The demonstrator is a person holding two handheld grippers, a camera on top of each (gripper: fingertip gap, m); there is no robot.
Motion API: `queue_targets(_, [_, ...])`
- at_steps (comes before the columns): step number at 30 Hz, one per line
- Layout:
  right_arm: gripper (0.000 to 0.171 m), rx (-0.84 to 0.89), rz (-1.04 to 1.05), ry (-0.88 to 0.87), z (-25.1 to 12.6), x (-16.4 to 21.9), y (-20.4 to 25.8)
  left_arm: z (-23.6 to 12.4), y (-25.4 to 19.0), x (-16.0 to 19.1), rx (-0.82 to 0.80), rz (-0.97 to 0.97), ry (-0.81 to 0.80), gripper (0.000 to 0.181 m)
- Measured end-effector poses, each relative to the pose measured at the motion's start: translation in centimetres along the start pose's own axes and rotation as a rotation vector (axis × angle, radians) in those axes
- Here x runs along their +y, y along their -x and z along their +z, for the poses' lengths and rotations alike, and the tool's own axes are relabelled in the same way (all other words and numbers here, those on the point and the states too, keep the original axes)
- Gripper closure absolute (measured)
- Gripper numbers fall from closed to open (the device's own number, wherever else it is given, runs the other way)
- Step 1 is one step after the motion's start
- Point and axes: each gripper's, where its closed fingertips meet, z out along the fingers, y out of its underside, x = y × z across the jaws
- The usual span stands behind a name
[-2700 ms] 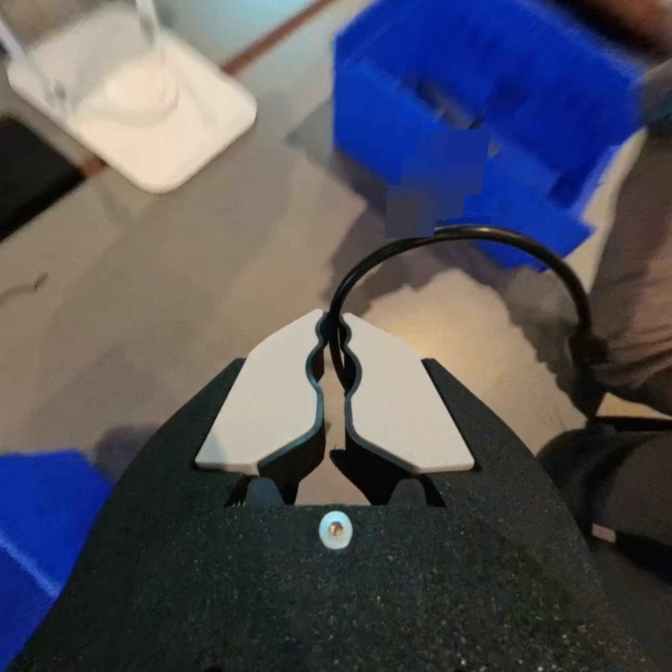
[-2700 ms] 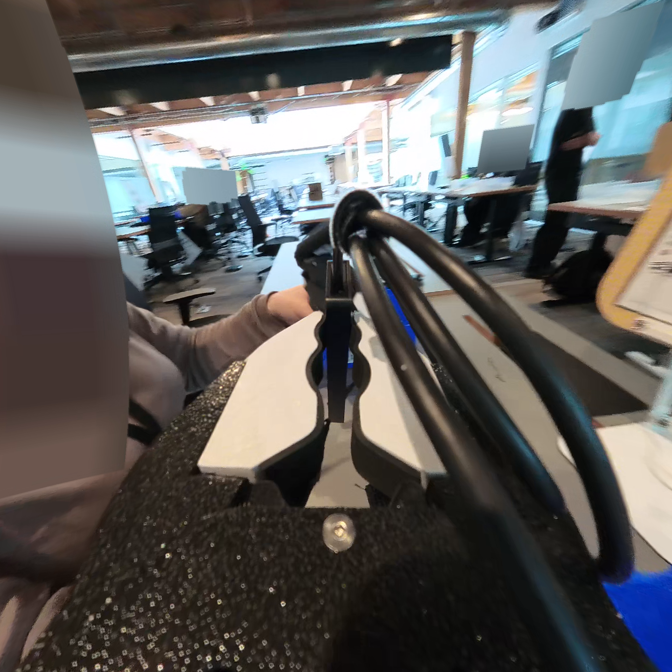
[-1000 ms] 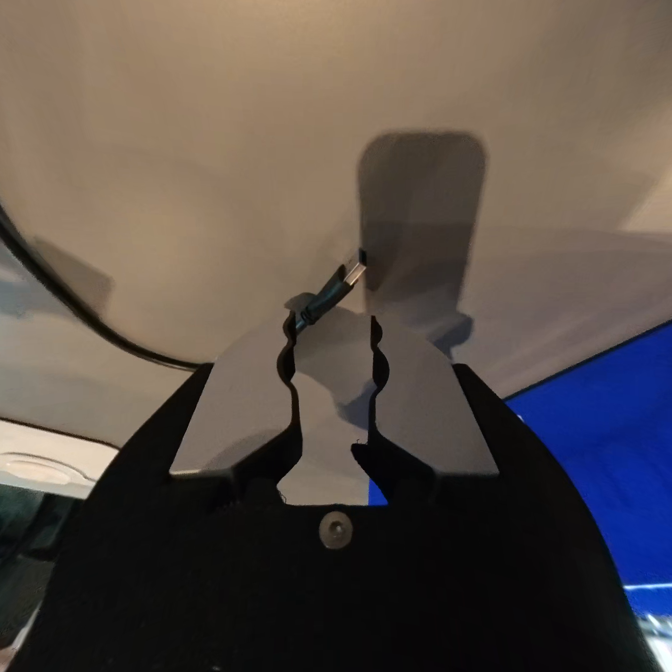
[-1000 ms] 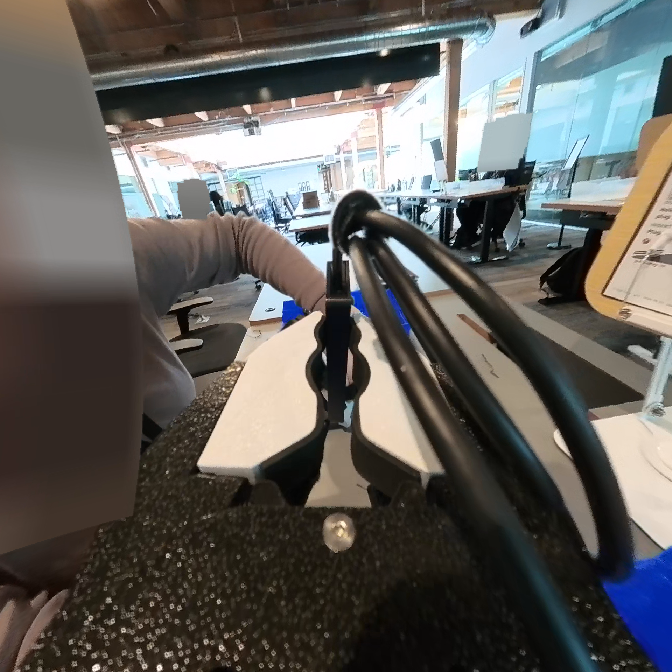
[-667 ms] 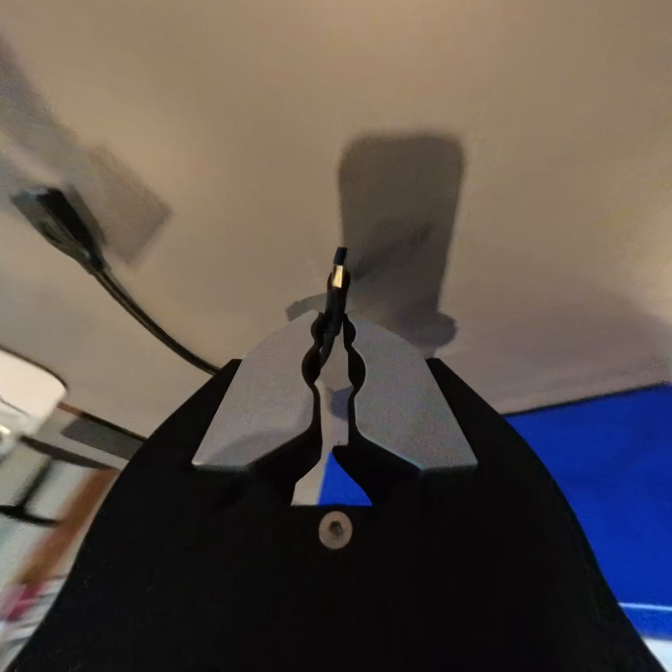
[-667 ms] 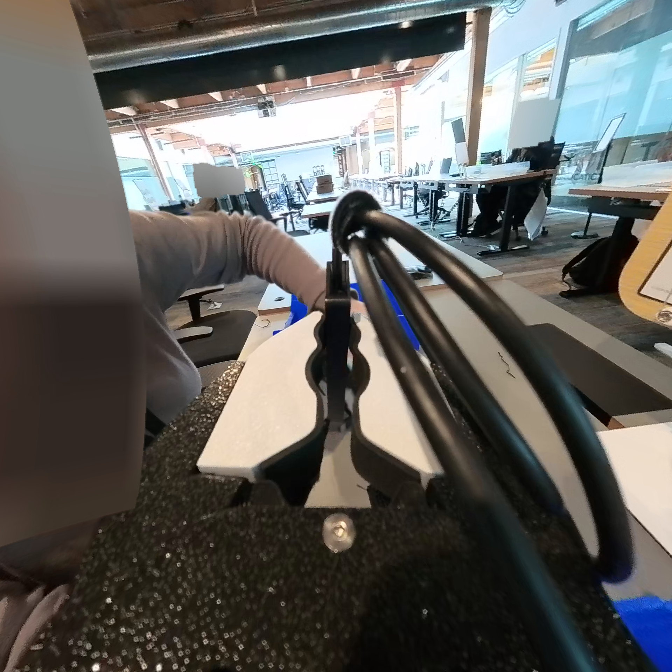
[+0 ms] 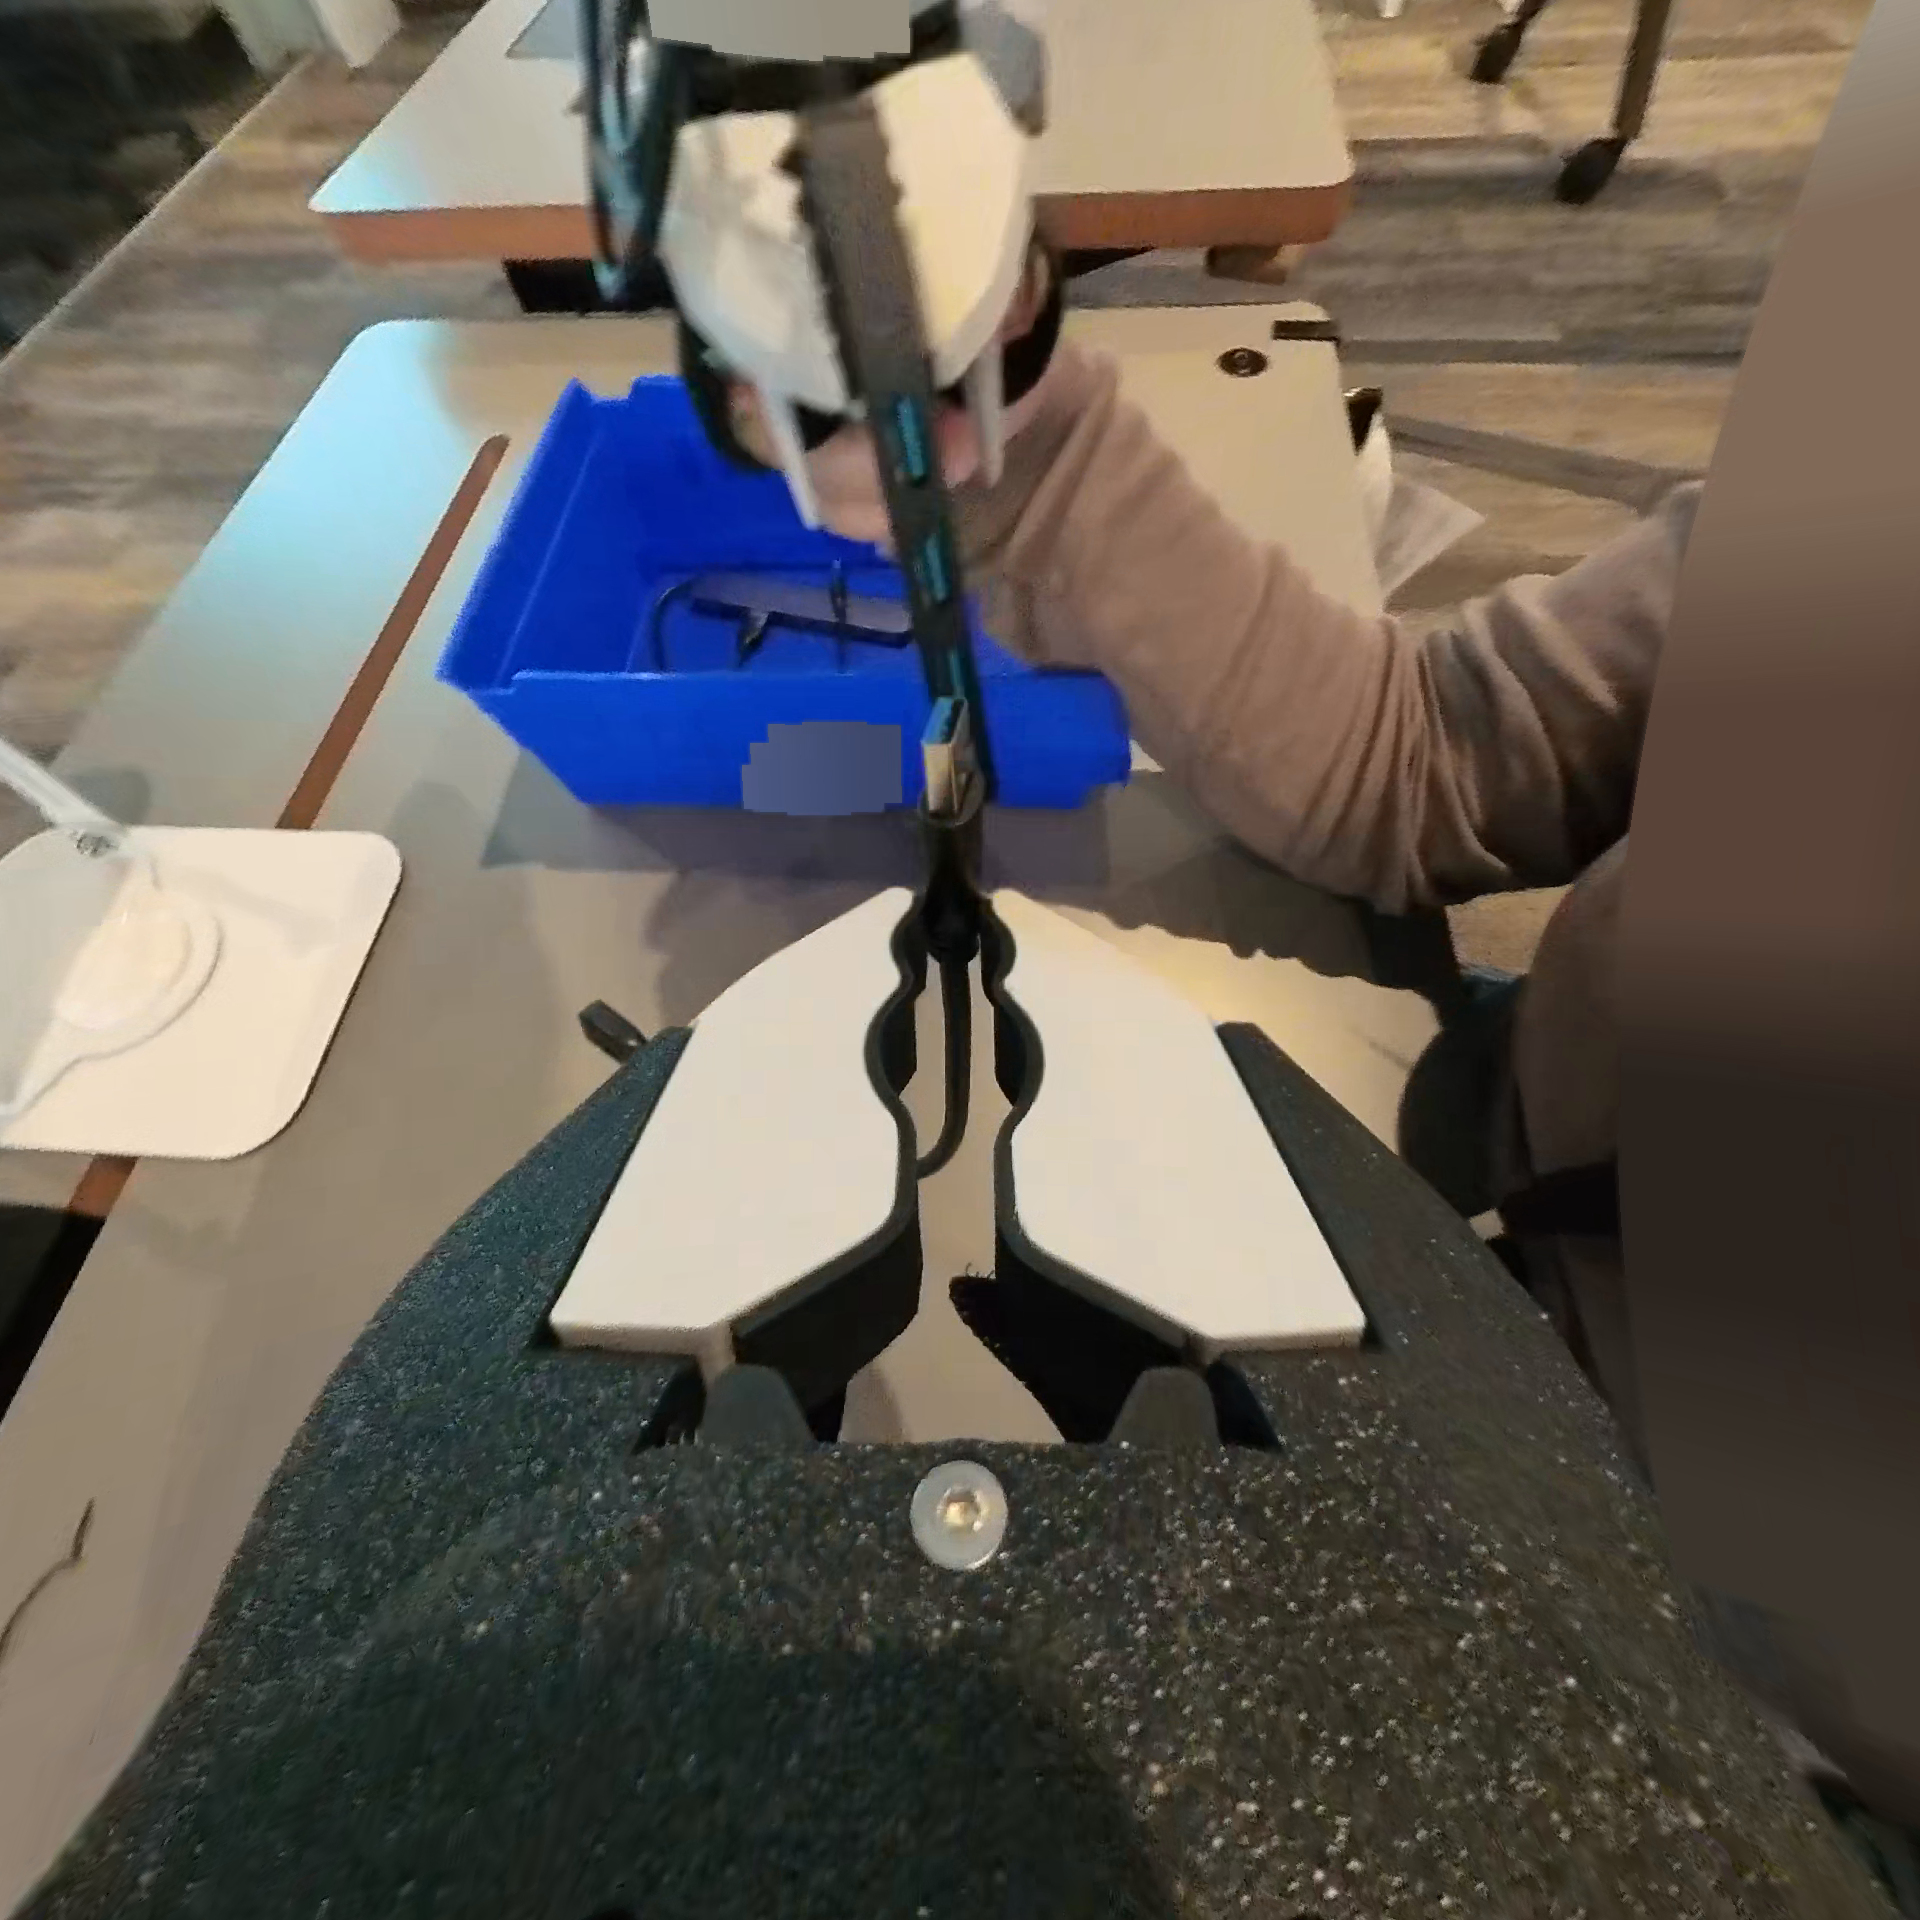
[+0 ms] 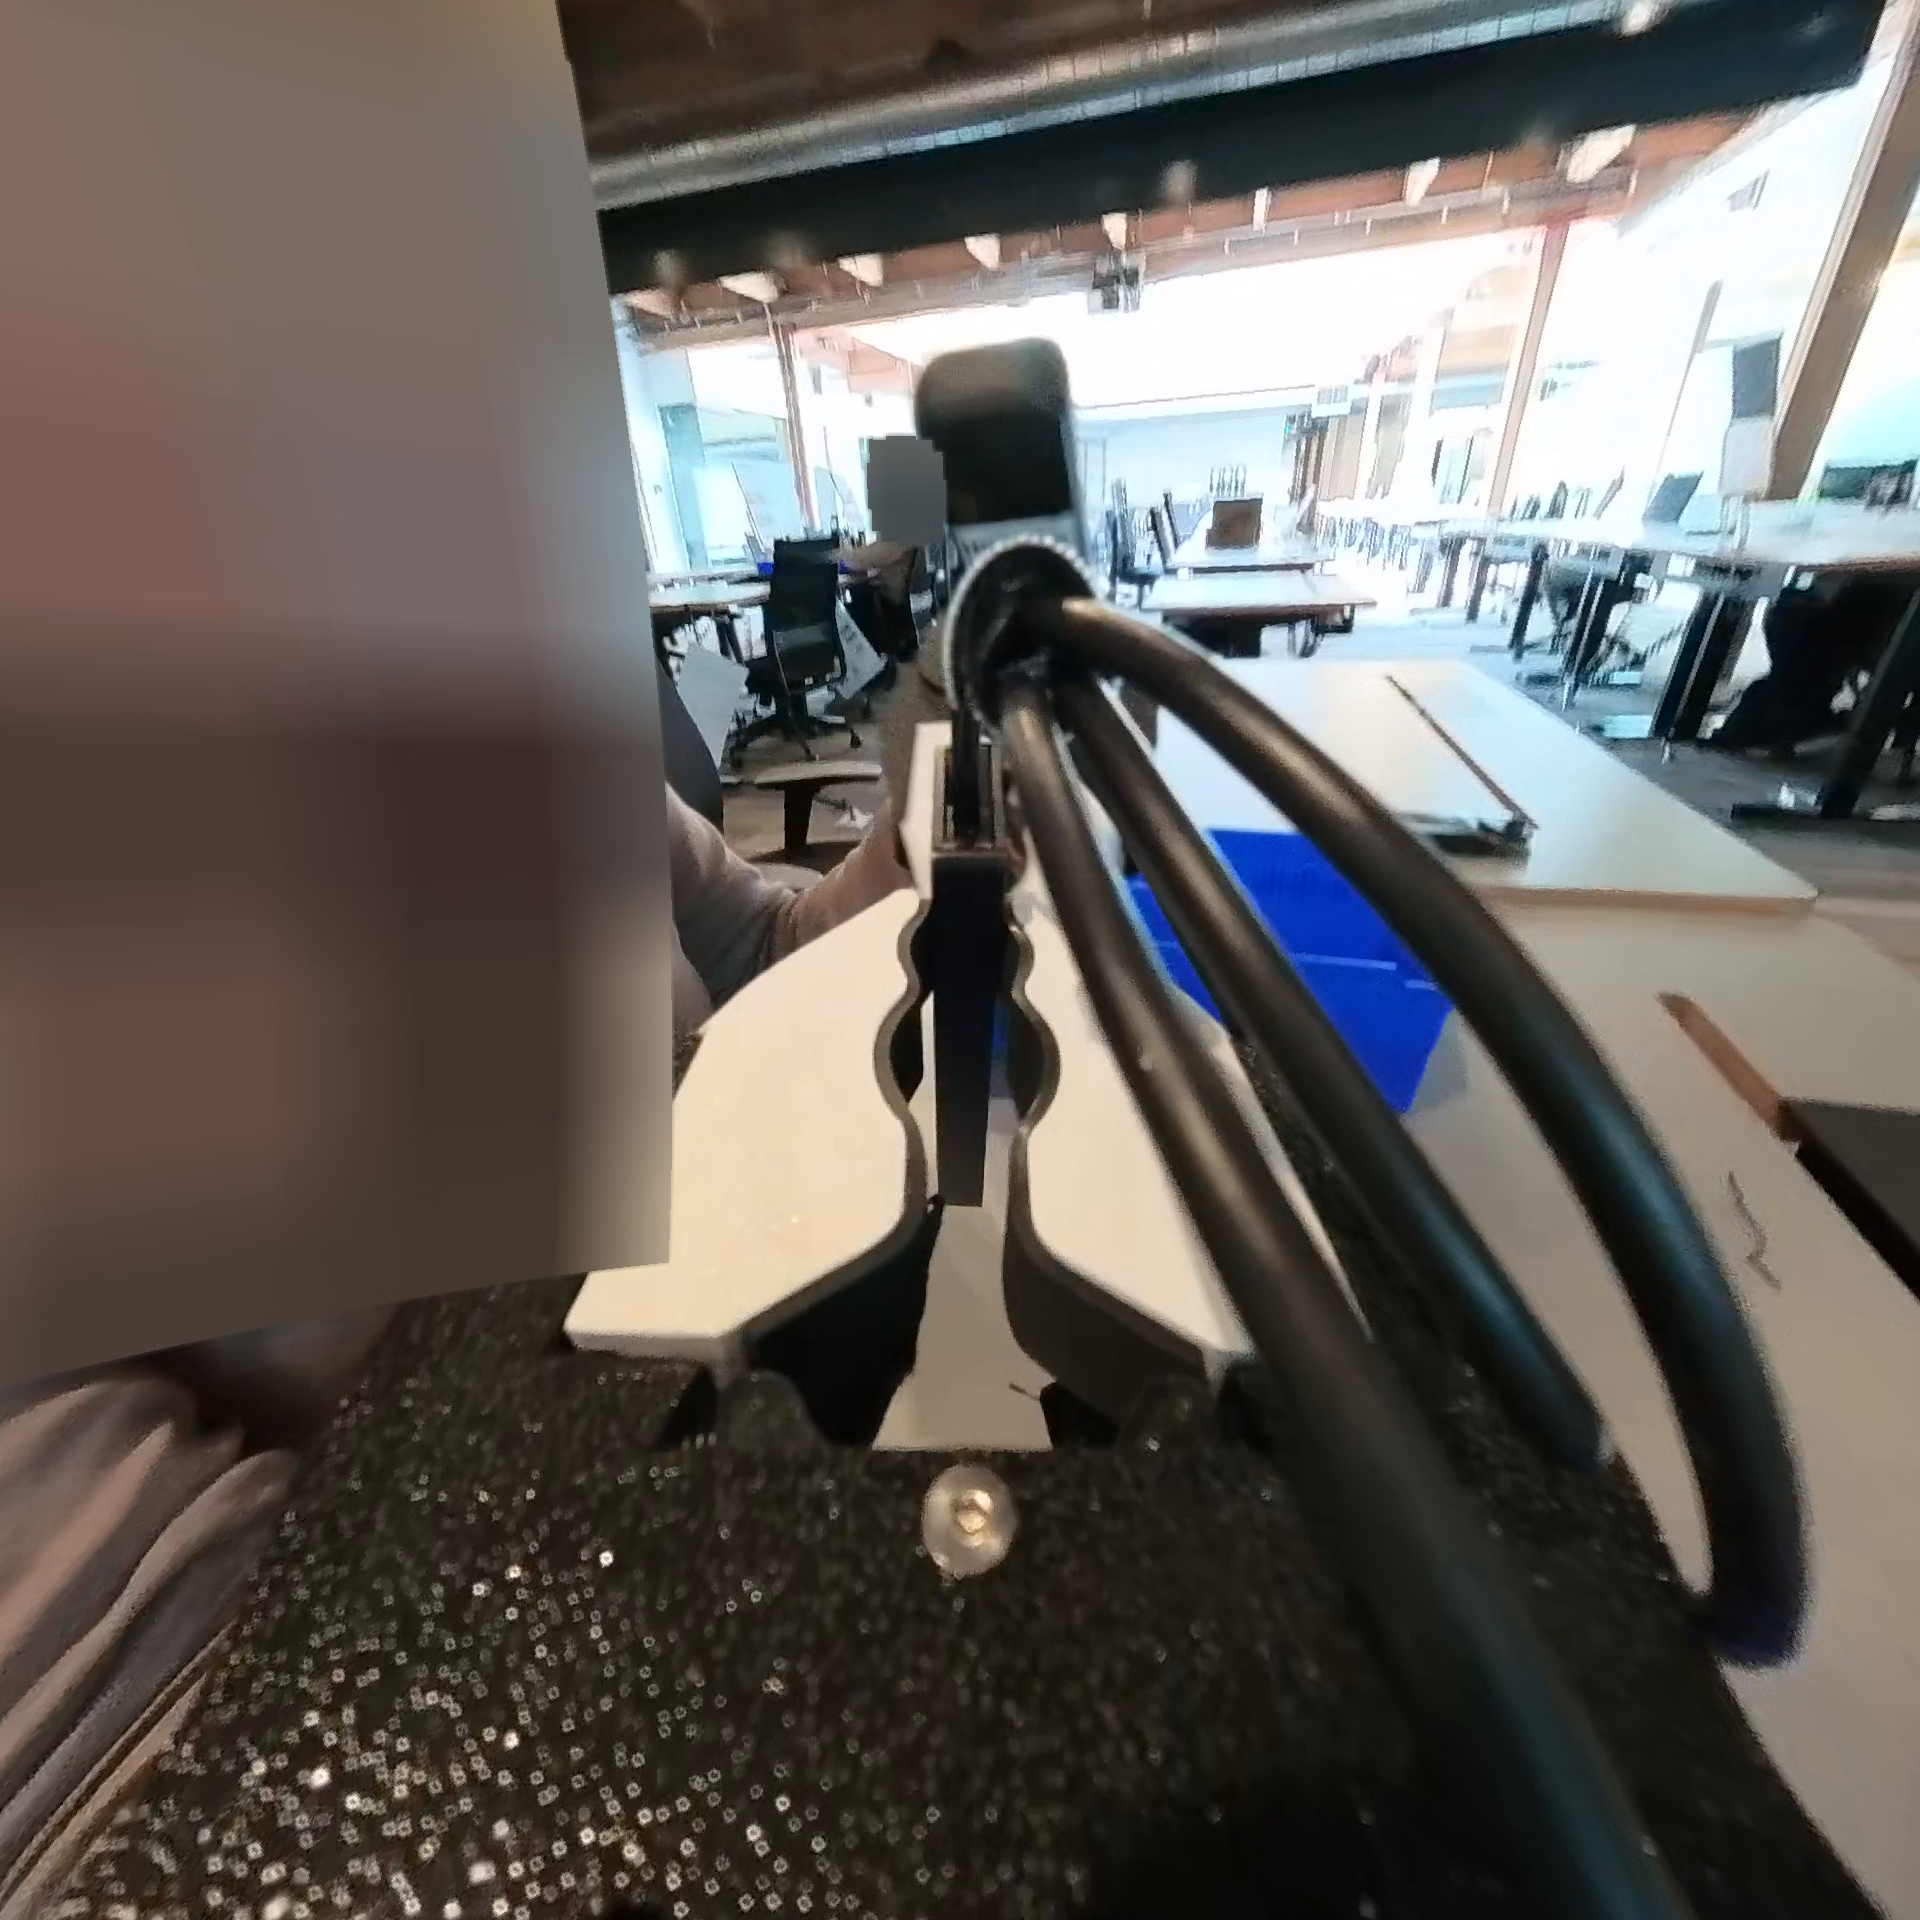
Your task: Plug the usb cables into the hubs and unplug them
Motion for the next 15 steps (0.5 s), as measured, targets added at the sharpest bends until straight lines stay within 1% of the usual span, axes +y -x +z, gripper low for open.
queue_targets(2, [0.162, 0.010, 0.012, 0.024, 0.4, 0.4, -0.3, 0.3, -0.1, 0.0, 0.017, 0.000, 0.008, 0.172])
queue_targets(4, [0.162, 0.034, 0.012, 0.064, 0.9, 0.8, -0.6, 0.5, 0.4, 1.0, -0.005, 0.010, 0.057, 0.172])
queue_targets(7, [0.162, 0.114, -0.016, 0.180, 1.6, 1.8, -1.0, 0.9, 0.7, 2.8, -0.025, 0.006, 0.134, 0.172])
queue_targets(9, [0.161, 0.149, -0.042, 0.253, 2.3, 2.4, -1.0, 1.2, 0.8, 3.5, -0.020, 0.015, 0.154, 0.172])
queue_targets(11, [0.161, 0.170, -0.063, 0.303, 3.0, 2.7, -0.9, 1.1, 1.7, 3.7, -0.049, 0.013, 0.162, 0.172])
queue_targets(13, [0.161, 0.160, -0.077, 0.315, 3.6, 2.8, -0.8, 0.9, 2.0, 3.7, -0.043, 0.004, 0.145, 0.172])
queue_targets(15, [0.161, 0.076, -0.082, 0.252, 3.9, 2.2, -0.1, 0.5, 1.7, 3.4, -0.005, 0.002, 0.110, 0.172])
